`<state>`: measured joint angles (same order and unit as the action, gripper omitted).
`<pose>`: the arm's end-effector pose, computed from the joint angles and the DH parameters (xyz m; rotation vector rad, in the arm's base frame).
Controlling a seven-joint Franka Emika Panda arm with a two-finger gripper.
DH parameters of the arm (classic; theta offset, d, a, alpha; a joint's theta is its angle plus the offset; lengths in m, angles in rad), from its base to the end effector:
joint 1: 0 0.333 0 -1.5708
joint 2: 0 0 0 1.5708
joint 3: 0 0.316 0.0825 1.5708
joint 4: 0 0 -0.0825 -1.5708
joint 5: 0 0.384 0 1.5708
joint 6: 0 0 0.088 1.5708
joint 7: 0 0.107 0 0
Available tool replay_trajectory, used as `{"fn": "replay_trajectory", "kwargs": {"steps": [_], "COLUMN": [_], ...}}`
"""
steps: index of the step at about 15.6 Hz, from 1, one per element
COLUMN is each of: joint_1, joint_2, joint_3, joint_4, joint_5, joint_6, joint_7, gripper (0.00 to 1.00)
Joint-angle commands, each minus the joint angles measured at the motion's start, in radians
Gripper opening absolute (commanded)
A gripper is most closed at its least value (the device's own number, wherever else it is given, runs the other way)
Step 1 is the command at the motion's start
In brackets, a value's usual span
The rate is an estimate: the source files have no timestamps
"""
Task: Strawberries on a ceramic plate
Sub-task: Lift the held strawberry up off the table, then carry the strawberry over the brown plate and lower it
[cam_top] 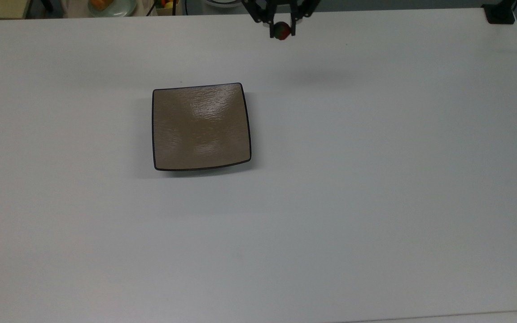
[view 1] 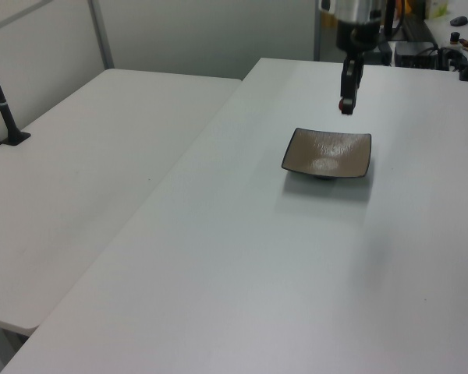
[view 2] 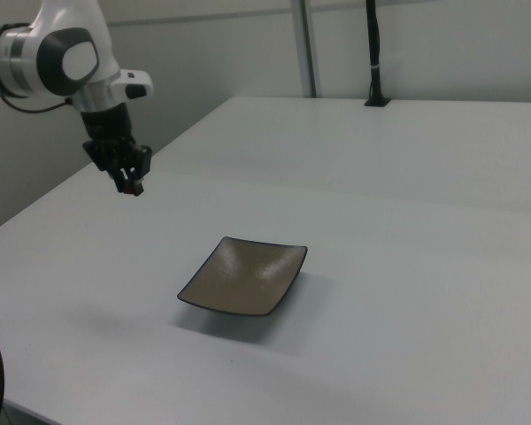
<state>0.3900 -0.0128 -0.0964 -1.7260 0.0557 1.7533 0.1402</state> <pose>0.5371 0.1673 0.5739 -3.0698 -0.2220 -0.0416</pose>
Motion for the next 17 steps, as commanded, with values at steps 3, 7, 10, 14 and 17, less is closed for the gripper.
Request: {"fn": "replay_trajectory", "kwargs": {"steps": [3, 7, 10, 14, 17], "joint_1": [-0.129, -0.224, -0.305, -0.358, -0.358], "joint_2": [-0.004, 0.011, 0.043, 0.118, 0.175], "joint_3": [0.01, 0.015, 0.052, 0.083, 0.083], "joint_4": [0.02, 0.019, 0.017, 0.006, -0.006], "joint_5": [0.024, 0.024, 0.02, 0.004, -0.02], "joint_6": [-0.035, -0.028, -0.025, 0.05, 0.119], "joint_7": [-0.114, -0.296, -0.416, -0.426, -0.426], "gripper": [0.17, 0.18, 0.18, 0.18, 0.18]}}
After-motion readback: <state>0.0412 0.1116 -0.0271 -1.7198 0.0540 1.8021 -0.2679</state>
